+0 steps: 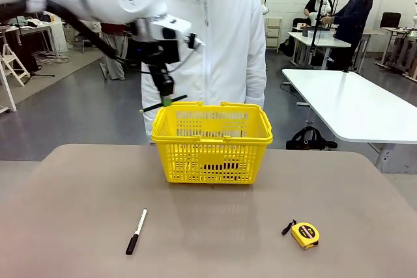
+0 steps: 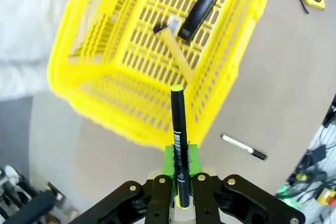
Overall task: Place the items the person wants into the basket.
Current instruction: Pick up the item the person points to and place it in the Market Basket.
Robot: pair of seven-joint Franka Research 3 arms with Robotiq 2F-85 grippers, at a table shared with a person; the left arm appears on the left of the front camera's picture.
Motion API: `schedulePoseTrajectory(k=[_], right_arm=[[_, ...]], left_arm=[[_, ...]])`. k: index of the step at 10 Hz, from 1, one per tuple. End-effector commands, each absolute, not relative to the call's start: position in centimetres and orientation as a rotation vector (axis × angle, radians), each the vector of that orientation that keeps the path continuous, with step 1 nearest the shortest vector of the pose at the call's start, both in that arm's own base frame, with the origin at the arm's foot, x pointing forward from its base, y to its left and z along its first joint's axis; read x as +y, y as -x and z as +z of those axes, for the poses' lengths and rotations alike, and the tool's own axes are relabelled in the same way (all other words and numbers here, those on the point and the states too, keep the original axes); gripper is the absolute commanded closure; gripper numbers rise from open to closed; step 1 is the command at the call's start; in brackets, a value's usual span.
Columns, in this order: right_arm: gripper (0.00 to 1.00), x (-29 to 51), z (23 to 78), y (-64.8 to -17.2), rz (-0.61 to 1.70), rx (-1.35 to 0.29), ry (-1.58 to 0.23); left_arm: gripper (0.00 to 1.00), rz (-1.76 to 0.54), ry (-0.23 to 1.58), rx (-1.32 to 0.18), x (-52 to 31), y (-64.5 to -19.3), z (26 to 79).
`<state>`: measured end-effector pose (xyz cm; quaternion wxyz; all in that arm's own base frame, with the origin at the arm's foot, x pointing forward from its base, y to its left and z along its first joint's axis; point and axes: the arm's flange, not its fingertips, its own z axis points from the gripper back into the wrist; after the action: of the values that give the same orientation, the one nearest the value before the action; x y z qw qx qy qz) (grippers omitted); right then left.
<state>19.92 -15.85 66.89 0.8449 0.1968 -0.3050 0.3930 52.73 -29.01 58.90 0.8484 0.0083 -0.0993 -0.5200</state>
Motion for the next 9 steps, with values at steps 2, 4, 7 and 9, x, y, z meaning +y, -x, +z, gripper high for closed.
schedulePoseTrajectory(k=[2, 4, 7, 9], right_arm=[[0.11, -15.8, 66.9, -20.0, 0.85, -0.659, -0.443], [0.11, -15.8, 66.9, -20.0, 0.85, -0.659, -0.443], [0.11, -15.8, 66.9, -20.0, 0.85, -0.659, -0.443], [0.11, -15.8, 66.9, -20.0, 0.85, -0.659, -0.443]], left_arm=[[0.89, -1.281, -0.117, -0.148, -35.0, -57.9, 57.3], [0.89, -1.366, -0.103, -0.113, -37.2, -58.8, 54.4], [0.89, -1.385, -0.058, -0.045, -37.7, -59.5, 50.5], [0.89, -1.379, -0.037, -0.011, -37.5, -59.4, 48.7]])
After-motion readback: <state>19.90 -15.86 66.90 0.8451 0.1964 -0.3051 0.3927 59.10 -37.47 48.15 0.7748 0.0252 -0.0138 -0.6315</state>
